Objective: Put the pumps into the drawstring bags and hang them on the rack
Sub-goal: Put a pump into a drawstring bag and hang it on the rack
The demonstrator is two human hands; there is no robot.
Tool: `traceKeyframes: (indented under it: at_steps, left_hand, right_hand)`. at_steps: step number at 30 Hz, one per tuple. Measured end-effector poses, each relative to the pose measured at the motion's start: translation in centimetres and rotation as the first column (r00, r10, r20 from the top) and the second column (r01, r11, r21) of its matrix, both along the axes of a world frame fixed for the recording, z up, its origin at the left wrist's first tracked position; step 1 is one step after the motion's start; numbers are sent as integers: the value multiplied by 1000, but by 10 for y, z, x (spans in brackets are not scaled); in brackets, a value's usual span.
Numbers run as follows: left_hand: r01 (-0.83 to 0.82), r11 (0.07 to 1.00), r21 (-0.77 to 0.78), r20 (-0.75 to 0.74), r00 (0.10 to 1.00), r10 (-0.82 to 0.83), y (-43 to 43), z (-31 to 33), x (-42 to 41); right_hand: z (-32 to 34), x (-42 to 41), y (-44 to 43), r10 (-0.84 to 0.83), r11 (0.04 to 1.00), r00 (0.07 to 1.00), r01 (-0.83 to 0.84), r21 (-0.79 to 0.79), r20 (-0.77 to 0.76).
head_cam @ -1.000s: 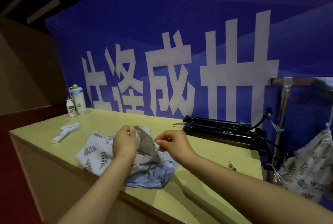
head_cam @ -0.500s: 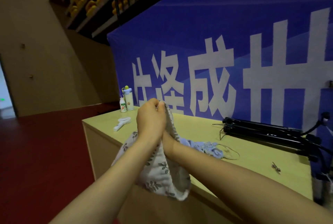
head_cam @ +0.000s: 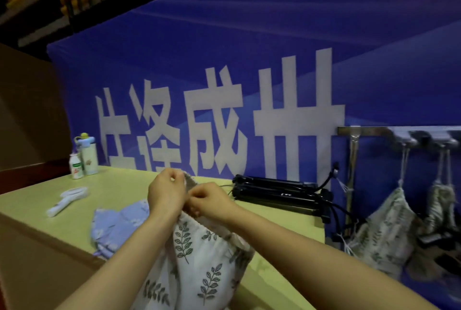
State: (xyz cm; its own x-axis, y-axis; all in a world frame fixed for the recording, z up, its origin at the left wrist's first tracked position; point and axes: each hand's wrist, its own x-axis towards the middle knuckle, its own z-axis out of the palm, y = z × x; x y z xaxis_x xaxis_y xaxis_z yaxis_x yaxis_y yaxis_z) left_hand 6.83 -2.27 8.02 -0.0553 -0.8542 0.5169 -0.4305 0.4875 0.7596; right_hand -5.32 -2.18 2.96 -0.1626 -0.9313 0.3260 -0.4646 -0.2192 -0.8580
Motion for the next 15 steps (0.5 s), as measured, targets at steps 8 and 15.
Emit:
traceKeyframes:
  at_steps: [8, 15]
  left_hand:
    - [50, 996, 69, -55, 997, -46, -38, -32, -63]
    - [51, 994, 100, 8, 999, -52, -69, -56, -95]
  right_hand:
    - [10, -135, 37, -593, 797, 781, 605, 0, -195]
    - [-31, -202, 20, -450, 726, 576, 681, 96, -682]
